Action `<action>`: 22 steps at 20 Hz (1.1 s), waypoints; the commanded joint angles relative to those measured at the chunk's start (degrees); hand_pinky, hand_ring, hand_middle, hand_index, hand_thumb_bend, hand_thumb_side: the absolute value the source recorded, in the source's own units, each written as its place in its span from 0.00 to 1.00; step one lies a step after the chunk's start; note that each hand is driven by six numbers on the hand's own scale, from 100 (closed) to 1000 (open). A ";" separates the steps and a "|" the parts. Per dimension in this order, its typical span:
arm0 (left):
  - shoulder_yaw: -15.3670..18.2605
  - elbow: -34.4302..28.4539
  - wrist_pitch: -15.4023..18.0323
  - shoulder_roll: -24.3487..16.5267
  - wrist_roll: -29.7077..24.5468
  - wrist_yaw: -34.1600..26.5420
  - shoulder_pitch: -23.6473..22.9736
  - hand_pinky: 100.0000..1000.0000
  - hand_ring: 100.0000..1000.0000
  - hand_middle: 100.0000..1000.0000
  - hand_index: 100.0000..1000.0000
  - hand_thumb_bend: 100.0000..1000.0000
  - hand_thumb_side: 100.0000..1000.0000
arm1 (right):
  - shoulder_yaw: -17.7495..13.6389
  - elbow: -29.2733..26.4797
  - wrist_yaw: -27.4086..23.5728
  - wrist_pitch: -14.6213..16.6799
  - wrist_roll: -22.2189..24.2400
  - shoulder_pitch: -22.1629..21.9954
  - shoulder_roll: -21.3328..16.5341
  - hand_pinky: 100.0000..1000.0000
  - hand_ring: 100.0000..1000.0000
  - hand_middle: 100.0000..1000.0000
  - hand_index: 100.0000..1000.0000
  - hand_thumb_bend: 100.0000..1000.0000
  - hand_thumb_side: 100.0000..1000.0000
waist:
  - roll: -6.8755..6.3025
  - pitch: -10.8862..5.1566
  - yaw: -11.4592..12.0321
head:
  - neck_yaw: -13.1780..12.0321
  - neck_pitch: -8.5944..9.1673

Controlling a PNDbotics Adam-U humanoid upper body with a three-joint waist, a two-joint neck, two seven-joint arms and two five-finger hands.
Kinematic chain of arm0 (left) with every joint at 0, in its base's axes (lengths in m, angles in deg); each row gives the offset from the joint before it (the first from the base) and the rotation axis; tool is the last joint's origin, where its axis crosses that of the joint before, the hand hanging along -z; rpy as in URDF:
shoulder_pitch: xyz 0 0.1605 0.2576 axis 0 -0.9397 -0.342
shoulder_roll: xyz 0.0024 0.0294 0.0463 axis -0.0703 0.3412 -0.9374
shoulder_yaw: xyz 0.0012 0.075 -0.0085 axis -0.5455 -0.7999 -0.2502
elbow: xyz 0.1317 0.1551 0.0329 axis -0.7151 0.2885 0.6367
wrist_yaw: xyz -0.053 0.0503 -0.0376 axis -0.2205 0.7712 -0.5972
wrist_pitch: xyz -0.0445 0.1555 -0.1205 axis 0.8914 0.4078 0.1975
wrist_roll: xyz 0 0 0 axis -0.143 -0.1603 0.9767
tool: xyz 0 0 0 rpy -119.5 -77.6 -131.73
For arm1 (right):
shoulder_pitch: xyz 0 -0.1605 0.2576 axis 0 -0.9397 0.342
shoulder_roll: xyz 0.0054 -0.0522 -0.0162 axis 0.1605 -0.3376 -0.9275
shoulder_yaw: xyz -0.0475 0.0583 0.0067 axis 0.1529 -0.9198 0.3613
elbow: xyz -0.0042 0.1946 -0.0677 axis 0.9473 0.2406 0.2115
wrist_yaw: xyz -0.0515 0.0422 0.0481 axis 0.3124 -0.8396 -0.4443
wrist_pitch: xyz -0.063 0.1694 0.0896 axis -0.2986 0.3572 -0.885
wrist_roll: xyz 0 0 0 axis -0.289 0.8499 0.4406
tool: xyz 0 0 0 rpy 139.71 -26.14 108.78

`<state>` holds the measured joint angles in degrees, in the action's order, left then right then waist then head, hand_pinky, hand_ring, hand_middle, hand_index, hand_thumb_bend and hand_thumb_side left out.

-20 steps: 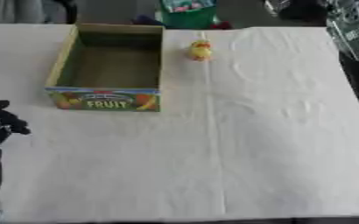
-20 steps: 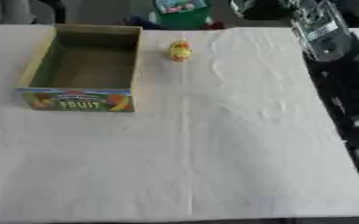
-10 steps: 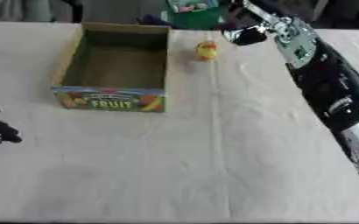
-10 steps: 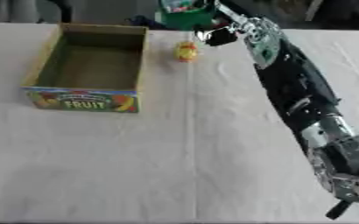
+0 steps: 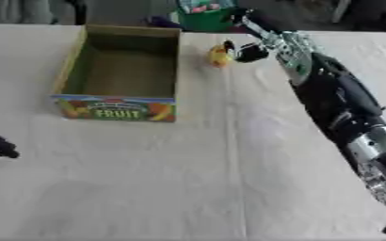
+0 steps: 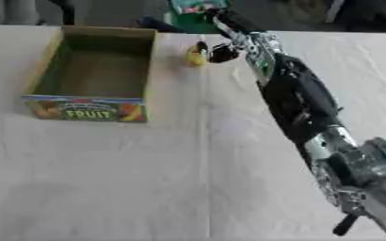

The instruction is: Pick up objects on the table and place them in the box.

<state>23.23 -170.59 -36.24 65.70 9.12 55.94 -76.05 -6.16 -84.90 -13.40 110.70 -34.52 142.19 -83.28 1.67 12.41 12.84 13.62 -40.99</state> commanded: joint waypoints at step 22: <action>-0.10 -0.95 0.12 -0.62 -0.37 -0.07 1.07 0.41 0.43 0.39 0.63 0.00 0.76 | -0.61 2.73 12.00 -7.11 -5.62 -0.62 0.77 0.90 0.87 0.86 0.90 0.00 0.16 | -0.37 0.03 1.62 | 1.36 1.67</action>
<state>23.21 -170.60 -36.25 65.71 8.88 55.93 -75.55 -6.49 -81.80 -2.19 104.16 -39.65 140.66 -81.70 1.54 13.27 14.42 14.80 -39.94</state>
